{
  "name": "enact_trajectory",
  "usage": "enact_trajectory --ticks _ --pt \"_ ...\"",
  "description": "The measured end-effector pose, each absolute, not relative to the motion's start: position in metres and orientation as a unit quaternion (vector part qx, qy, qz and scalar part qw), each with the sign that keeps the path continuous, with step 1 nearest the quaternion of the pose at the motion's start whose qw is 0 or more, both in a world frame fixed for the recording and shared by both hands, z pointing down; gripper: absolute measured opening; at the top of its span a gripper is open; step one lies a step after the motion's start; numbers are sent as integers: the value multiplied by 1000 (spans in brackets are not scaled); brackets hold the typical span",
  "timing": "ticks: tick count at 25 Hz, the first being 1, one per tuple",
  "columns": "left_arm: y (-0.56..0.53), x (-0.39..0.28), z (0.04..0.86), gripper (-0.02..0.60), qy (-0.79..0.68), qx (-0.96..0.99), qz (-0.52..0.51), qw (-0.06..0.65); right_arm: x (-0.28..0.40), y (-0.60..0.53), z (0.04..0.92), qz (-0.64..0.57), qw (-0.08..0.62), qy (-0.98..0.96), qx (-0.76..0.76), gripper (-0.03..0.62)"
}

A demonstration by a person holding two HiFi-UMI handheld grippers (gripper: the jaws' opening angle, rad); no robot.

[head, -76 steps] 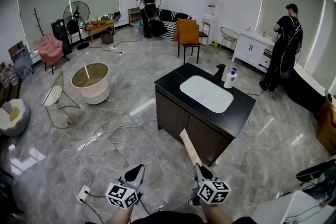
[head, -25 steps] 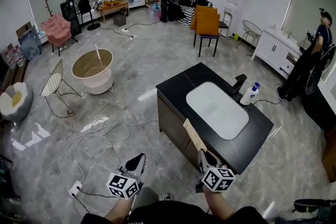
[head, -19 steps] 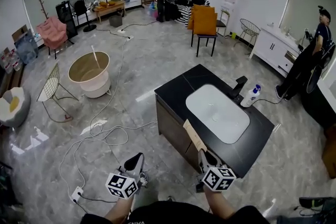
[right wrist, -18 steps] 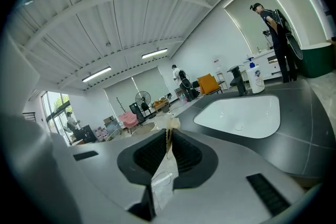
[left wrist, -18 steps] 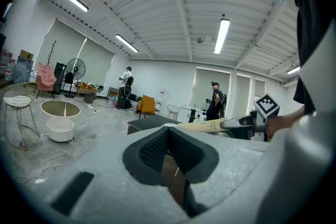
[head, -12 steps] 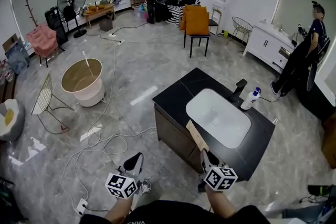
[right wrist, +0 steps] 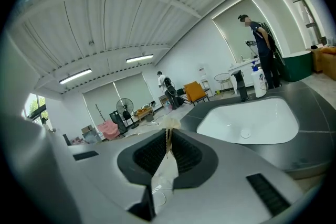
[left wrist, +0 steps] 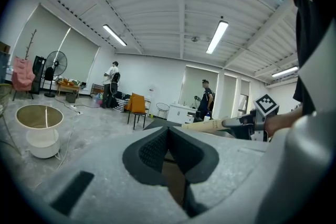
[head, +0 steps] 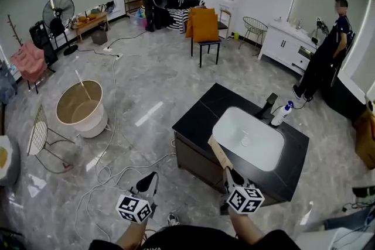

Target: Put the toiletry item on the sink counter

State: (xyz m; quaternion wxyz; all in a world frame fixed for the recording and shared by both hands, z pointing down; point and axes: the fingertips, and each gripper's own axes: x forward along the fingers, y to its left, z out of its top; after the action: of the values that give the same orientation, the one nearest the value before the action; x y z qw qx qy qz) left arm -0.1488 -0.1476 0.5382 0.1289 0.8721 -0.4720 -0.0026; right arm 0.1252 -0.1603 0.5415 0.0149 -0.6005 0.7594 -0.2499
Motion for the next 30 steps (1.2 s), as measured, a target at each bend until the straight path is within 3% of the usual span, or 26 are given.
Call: enact_trajectory --ticks 15,30 --pt "-213 -195 545 6 -422 896 5 136 68 -219 548 -237 19 730 -641 32" --pt "-287 -199 546 6 -477 868 0 136 95 -325 562 -237 -9 740 -630 32"
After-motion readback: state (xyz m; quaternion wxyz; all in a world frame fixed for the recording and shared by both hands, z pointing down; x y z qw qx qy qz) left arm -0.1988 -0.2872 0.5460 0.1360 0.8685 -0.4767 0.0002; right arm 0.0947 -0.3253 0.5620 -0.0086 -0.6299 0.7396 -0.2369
